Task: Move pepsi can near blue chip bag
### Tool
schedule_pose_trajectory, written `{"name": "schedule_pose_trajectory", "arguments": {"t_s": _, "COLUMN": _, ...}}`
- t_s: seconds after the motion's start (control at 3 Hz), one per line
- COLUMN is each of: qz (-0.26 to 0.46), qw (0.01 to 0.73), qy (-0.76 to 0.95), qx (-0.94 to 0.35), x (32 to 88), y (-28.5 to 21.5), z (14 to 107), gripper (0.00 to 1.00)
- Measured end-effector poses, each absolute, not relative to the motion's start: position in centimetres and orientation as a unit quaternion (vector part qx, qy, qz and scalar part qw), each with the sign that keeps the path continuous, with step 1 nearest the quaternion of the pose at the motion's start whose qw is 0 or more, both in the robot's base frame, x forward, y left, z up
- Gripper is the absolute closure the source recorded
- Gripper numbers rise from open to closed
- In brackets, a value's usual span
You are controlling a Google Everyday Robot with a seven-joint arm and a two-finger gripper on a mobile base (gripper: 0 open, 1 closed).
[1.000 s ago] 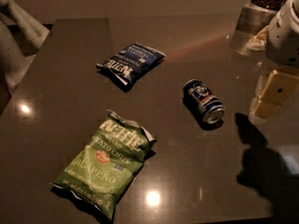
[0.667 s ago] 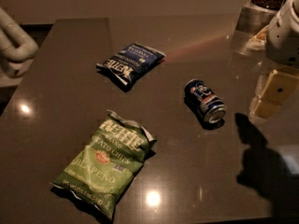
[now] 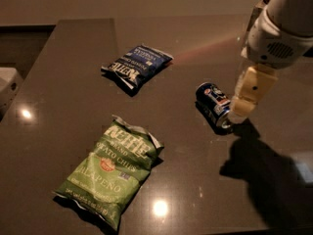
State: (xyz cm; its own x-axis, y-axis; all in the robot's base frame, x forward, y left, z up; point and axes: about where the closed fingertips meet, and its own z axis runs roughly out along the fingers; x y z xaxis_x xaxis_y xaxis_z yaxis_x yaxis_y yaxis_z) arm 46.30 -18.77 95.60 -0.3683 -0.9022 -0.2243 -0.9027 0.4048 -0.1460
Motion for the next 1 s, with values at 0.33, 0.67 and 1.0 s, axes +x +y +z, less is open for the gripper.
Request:
{"name": "schedule_pose_trajectory", "arguments": {"t_s": 0.33, "qz": 0.019, "qw": 0.122, "qy": 0.859, "qx": -0.497, "x": 47.9, "y": -16.8, "z": 94.4, "gripper": 0.0}}
{"name": "schedule_pose_trajectory", "arguments": {"t_s": 0.67, "qz": 0.029, "qw": 0.122, "qy": 0.891, "qx": -0.436, "x": 48.9, "y": -15.1, "z": 93.8, "gripper": 0.0}}
{"name": "schedule_pose_trajectory", "arguments": {"t_s": 1.0, "qz": 0.033, "qw": 0.125, "qy": 0.912, "qx": -0.39, "x": 49.8, "y": -13.9, "z": 93.0, "gripper": 0.0}}
